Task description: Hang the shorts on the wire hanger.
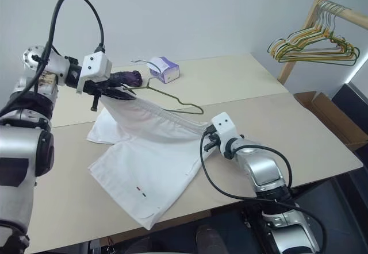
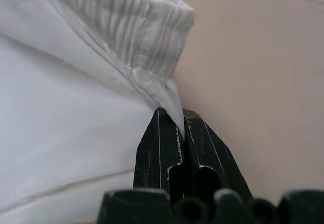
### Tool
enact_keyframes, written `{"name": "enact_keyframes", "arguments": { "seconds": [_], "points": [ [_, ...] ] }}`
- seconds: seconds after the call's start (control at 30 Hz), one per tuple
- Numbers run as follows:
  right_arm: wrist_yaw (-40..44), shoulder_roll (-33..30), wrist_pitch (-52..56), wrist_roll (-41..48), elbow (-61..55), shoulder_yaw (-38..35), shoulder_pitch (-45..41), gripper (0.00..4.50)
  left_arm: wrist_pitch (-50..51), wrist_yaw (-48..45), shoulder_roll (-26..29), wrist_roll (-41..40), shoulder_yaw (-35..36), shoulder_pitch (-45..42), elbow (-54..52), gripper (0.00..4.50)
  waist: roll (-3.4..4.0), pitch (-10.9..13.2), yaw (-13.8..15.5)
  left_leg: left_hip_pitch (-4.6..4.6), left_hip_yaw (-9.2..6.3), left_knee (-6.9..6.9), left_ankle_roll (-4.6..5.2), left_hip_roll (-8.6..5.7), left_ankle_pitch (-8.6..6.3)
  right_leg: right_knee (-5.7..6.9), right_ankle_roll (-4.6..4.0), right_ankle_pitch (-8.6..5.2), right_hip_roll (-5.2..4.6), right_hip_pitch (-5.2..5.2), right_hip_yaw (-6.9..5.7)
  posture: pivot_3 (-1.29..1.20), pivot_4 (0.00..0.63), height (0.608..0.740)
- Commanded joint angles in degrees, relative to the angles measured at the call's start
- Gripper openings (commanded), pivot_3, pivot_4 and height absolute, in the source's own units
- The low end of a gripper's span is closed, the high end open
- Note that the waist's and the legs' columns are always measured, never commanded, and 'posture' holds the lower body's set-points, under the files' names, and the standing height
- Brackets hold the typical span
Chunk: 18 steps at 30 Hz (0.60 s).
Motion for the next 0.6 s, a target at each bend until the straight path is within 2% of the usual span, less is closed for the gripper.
{"name": "enact_keyframes", "arguments": {
  "seconds": [0.03,0.2,0.4,0.53,0.6],
  "points": [
    [0.12,-3.61,-1.31,-2.42,-0.44,-2.39,0.27,0.05,0.05,-0.22,3.07,-3.11,1.52,1.34,-3.33,0.04,0.00,0.00,0.00,0.00,0.00,0.00,0.00,0.00,0.00,0.00,0.00,0.00,0.00,0.01,0.01,-0.17,0.000,0.740],
    [0.97,-6.12,-2.79,-2.98,-0.71,-1.97,0.28,0.05,1.56,-0.22,3.65,-4.86,1.35,3.73,-5.06,0.04,0.00,0.00,0.00,0.01,0.00,0.02,0.00,0.00,0.00,0.00,0.00,0.00,-0.01,0.03,0.01,-0.17,0.000,0.740],
    [1.66,-8.61,-4.74,-3.90,-2.23,-1.61,-0.83,0.05,-1.65,4.63,4.75,1.42,-1.26,5.25,-4.64,0.04,0.00,0.00,0.07,0.02,0.00,0.02,0.00,-0.02,0.00,0.00,0.00,0.00,-0.01,0.05,0.01,-0.17,0.000,0.740],
    [2.43,-9.99,-3.84,-3.87,-4.62,-1.83,-2.29,0.05,-1.55,4.74,4.10,1.66,-0.88,5.61,-4.38,0.04,0.00,0.00,0.10,0.03,0.00,0.03,0.00,-0.01,0.00,-0.01,0.00,0.00,-0.01,0.05,0.00,-0.17,0.000,0.740],
    [4.55,-12.87,-4.80,-5.60,-7.12,0.53,-3.92,0.05,-1.63,6.33,3.68,2.13,-0.99,5.73,-4.67,0.04,0.00,0.00,0.14,0.03,0.00,0.03,0.00,-0.02,0.00,-0.01,0.00,0.00,-0.01,0.05,0.01,-0.17,0.000,0.740]
  ]
}}
